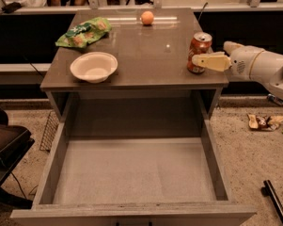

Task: Move coke can near orange

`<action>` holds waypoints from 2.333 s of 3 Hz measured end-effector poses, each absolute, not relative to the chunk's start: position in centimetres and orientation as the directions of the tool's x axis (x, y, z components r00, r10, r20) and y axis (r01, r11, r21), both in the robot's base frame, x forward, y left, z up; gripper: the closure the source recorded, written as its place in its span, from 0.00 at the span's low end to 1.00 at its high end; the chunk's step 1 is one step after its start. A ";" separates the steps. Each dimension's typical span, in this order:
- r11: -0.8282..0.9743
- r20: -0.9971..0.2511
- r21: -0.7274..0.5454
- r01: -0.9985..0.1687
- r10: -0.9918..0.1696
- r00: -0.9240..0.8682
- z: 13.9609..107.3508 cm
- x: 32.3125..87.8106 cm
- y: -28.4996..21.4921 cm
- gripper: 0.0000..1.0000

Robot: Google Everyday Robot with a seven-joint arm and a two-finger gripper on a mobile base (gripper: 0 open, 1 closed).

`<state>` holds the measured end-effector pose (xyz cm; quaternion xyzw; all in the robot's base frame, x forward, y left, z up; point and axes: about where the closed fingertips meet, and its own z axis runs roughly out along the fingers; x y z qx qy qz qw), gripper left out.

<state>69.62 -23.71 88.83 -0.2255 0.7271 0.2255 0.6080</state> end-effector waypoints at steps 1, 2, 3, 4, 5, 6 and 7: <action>0.772 -0.991 0.056 -0.633 -0.036 -0.132 89.3 70.1 -21.9 0.39; 0.742 -0.994 0.048 -0.669 -0.031 -0.105 89.9 70.6 -20.0 0.62; 0.738 -0.994 0.047 -0.673 -0.031 -0.104 89.9 70.6 -19.7 0.85; 0.735 -0.994 0.048 -0.677 -0.031 -0.104 89.9 70.7 -19.4 1.00; 0.735 -0.994 0.048 -0.677 -0.031 -0.104 89.9 70.7 -19.4 1.00; 0.724 -0.997 0.026 -0.689 -0.034 -0.074 91.6 72.5 -18.7 1.00; 0.705 -0.997 0.026 -0.709 -0.029 -0.066 92.5 76.5 -17.4 1.00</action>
Offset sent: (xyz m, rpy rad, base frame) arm 0.0135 0.0531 0.0188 0.0451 -0.0820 0.1308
